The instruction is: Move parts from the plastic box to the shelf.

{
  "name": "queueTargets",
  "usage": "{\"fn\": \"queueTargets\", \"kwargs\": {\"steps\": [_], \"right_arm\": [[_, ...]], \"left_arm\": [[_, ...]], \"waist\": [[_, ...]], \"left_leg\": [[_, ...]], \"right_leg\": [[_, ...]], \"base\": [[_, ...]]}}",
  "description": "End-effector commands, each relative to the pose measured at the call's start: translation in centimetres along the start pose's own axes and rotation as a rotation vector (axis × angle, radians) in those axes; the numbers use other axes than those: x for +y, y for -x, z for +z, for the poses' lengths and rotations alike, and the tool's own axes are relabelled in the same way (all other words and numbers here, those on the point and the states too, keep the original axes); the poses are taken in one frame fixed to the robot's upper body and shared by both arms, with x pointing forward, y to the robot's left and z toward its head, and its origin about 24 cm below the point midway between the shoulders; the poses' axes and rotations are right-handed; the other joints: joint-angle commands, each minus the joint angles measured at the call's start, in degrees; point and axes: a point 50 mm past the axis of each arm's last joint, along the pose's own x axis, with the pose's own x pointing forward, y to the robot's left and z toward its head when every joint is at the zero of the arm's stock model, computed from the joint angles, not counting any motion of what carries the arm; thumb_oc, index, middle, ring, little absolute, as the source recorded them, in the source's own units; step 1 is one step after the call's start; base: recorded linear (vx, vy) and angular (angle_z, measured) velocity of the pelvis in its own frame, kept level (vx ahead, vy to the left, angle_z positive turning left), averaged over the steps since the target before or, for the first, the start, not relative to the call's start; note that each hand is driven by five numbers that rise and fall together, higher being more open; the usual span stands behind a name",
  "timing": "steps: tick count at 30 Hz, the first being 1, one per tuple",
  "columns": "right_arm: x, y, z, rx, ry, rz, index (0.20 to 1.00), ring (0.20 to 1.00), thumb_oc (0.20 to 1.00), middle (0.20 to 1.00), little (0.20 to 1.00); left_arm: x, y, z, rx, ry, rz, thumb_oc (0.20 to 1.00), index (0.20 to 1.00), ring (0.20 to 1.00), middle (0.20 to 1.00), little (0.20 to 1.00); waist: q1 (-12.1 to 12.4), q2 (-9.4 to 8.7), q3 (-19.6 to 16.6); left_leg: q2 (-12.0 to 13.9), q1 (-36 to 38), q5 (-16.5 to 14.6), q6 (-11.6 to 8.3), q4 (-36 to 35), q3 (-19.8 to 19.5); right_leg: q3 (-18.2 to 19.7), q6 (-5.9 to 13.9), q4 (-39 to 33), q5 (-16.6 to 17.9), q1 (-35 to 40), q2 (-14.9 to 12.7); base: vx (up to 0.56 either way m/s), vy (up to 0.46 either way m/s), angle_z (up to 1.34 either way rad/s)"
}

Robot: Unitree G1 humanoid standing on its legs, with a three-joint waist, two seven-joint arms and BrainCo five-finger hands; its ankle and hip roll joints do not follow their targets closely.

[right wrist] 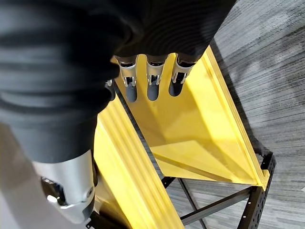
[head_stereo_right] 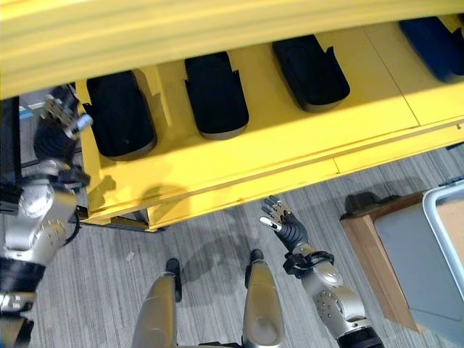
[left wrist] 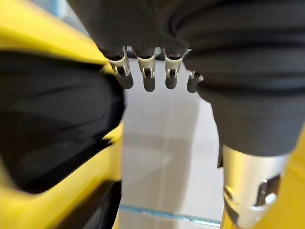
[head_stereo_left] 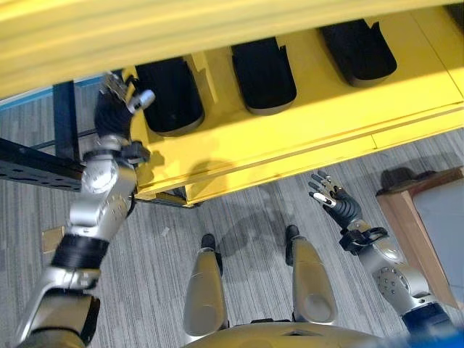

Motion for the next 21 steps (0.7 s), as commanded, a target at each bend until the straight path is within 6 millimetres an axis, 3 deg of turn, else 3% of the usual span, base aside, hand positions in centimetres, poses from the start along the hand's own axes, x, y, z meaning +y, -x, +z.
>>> {"fn": "queueTargets", "kwargs": {"steps": [1, 2, 4, 11, 21], "right_arm": [[0.5, 0.3, 1.0, -0.071, 0.013, 0.032, 1.0, 1.0, 1.0, 1.0, 1.0], [0.6, 0.4, 0.8, -0.07, 0.003, 0.041, 1.0, 1.0, 1.0, 1.0, 1.0], [0.5, 0.6, 0.7, -0.067, 0.006, 0.037, 1.0, 1.0, 1.0, 1.0, 1.0], [0.1, 1.4, -0.1, -0.044, 0.01, 0.018, 1.0, 1.0, 1.0, 1.0, 1.0], [0.1, 2.6, -2.4, -0.004, -0.078, -0.056, 1.0, 1.0, 1.0, 1.0, 1.0]], "left_arm": [[-1.3, 0.6, 0.4, -0.01, 0.087, -0.138, 1.0, 1.0, 1.0, 1.0, 1.0], [-1.9, 2.4, -1.4, 0.072, 0.182, -0.162, 1.0, 1.0, 1.0, 1.0, 1.0], [-2.2, 4.4, -3.2, 0.167, 0.247, -0.167, 1.0, 1.0, 1.0, 1.0, 1.0], [-1.2, 9.0, -6.5, 0.364, 0.303, -0.135, 1.0, 1.0, 1.0, 1.0, 1.0], [0.7, 14.3, -10.7, 0.548, 0.355, 0.056, 1.0, 1.0, 1.0, 1.0, 1.0]], "waist": [[0.4, 0.82, -5.5], [0.7, 1.24, -6.8], [0.9, 1.58, -8.3], [1.3, 2.38, -13.5], [2.2, 2.65, -17.7]], "left_leg": [[1.3, 1.3, 3.4, 1.61, -5.1, -1.2], [1.5, 3.6, 4.7, 1.61, -8.5, -1.1], [1.5, 6.8, 6.4, 1.77, -12.8, -0.9], [2.2, 14.4, 10.7, 1.83, -23.5, 0.0], [2.3, 19.5, 12.1, 1.86, -29.3, 1.0]], "right_leg": [[-1.2, 2.27, -9.1, 1.3, 7.6, -2.0], [-1.9, 2.43, -11.5, 1.8, 9.6, -1.8], [-2.9, 2.87, -15.0, 3.0, 12.2, -1.4], [-5.3, 3.24, -24.4, 6.1, 19.2, -0.4], [-7.0, 3.86, -31.8, 8.1, 25.1, -0.6]], "base": [[0.12, -0.031, 0.02], [0.15, -0.048, 0.06], [0.11, -0.032, -0.01], [0.08, -0.018, 0.01], [0.01, -0.002, -0.01]]}}
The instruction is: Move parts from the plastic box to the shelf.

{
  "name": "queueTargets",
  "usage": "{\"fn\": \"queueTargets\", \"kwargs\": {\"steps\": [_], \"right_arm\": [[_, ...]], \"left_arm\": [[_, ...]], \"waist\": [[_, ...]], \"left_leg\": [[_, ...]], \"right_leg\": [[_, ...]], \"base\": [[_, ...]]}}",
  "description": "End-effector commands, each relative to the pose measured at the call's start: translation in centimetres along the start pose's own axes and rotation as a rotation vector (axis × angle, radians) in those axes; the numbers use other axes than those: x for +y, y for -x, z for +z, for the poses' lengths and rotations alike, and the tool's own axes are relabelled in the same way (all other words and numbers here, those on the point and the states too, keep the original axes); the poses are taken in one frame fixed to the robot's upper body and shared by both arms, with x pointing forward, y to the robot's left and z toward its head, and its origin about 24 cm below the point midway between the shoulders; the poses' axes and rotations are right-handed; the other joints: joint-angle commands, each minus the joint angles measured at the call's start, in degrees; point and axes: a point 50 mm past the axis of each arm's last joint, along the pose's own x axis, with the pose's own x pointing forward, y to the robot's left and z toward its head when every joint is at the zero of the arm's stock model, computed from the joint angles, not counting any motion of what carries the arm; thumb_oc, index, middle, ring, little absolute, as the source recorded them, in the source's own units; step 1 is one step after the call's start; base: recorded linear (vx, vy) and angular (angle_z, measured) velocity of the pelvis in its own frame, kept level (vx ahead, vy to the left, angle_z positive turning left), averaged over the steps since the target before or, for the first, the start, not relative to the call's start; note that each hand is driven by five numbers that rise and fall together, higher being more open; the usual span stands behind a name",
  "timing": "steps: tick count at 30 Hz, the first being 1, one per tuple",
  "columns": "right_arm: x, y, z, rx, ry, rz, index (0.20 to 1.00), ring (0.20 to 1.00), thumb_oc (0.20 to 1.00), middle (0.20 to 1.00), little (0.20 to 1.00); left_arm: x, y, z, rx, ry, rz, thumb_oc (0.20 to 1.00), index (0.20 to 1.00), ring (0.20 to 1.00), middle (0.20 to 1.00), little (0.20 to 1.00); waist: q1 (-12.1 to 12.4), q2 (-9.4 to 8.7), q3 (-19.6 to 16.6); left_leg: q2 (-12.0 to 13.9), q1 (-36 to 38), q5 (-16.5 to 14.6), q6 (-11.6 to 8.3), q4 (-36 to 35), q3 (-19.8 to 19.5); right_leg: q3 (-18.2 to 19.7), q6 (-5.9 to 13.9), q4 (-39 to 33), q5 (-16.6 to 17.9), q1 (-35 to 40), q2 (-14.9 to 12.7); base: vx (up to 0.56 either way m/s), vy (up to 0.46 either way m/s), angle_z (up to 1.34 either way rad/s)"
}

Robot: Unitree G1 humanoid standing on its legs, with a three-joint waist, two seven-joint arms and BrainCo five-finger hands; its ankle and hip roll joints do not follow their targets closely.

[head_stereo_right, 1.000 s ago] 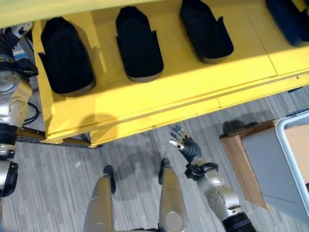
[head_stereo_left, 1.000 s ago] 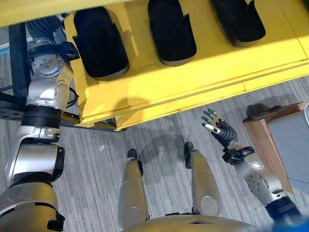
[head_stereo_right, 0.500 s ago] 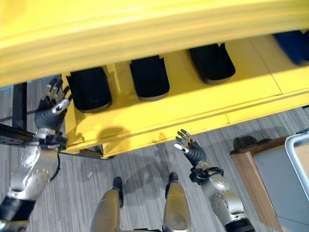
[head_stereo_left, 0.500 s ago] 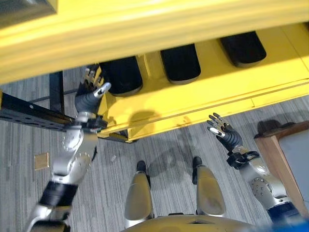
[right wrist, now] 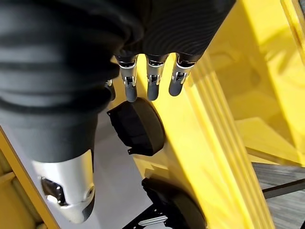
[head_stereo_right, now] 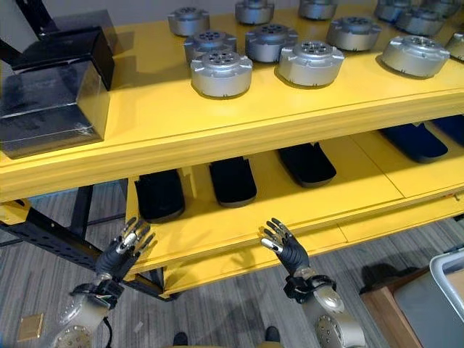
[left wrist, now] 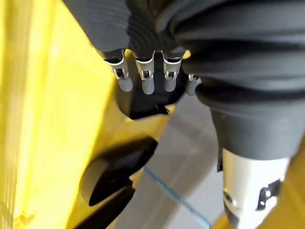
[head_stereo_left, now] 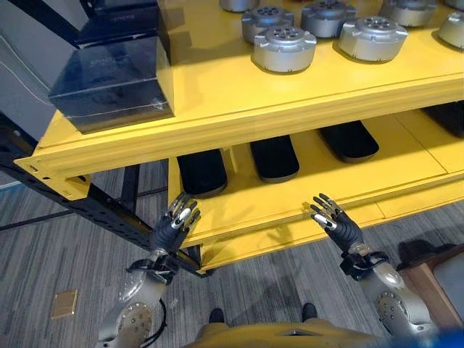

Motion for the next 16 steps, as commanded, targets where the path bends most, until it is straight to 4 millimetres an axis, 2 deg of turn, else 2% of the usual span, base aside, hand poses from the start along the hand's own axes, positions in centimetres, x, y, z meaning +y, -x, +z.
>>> {"fn": "queueTargets", "kwargs": {"steps": [1, 5, 7, 12, 16], "right_arm": [[0.8, -0.2, 1.7, -0.107, -0.02, 0.022, 1.0, 1.0, 1.0, 1.0, 1.0], [0.9, -0.1, 1.0, -0.089, -0.054, 0.002, 1.0, 1.0, 1.0, 1.0, 1.0], [1.1, -0.2, 0.9, -0.087, -0.052, 0.006, 1.0, 1.0, 1.0, 1.0, 1.0], [1.3, -0.1, 0.4, -0.075, -0.082, -0.005, 1.0, 1.0, 1.0, 1.0, 1.0], [1.3, 0.0, 0.3, -0.079, -0.092, -0.022, 1.0, 1.0, 1.0, 1.0, 1.0]], "left_arm": [[-0.7, -0.5, 2.3, -0.093, -0.052, -0.058, 1.0, 1.0, 1.0, 1.0, 1.0], [0.2, -0.1, 0.8, -0.046, -0.06, -0.009, 1.0, 1.0, 1.0, 1.0, 1.0], [0.5, -0.1, 0.9, -0.045, -0.103, 0.0, 1.0, 1.0, 1.0, 1.0, 1.0], [1.3, 0.2, -0.1, -0.034, -0.075, 0.07, 1.0, 1.0, 1.0, 1.0, 1.0], [1.5, 0.2, 0.1, -0.053, -0.077, 0.099, 1.0, 1.0, 1.0, 1.0, 1.0]], "waist": [[0.6, -0.87, 0.0], [0.6, -1.29, -0.4], [0.7, -1.47, -0.5], [0.9, -1.97, -0.6], [1.0, -2.25, -0.5]], "left_leg": [[1.1, -4.3, 1.4, 1.67, 1.4, -2.0], [1.1, -3.7, 0.9, 1.89, 2.1, -1.8], [0.9, -3.4, 0.6, 2.01, 2.3, -1.9], [1.1, -2.7, 0.0, 2.05, 2.4, -2.0], [1.2, -2.5, -0.1, 2.04, 2.2, -2.0]], "right_leg": [[-2.2, 2.52, 3.5, -5.0, -1.3, -2.9], [-2.3, 2.55, 3.6, -5.2, -0.1, -3.1], [-2.3, 2.54, 3.8, -5.4, 0.3, -3.2], [-2.4, 2.56, 3.8, -5.9, 1.3, -3.2], [-2.5, 2.58, 3.7, -6.0, 1.5, -3.1]], "base": [[-0.02, 0.008, 0.03], [0.0, 0.002, 0.01], [0.0, 0.0, 0.0], [0.01, -0.001, 0.02], [0.0, -0.001, 0.01]]}}
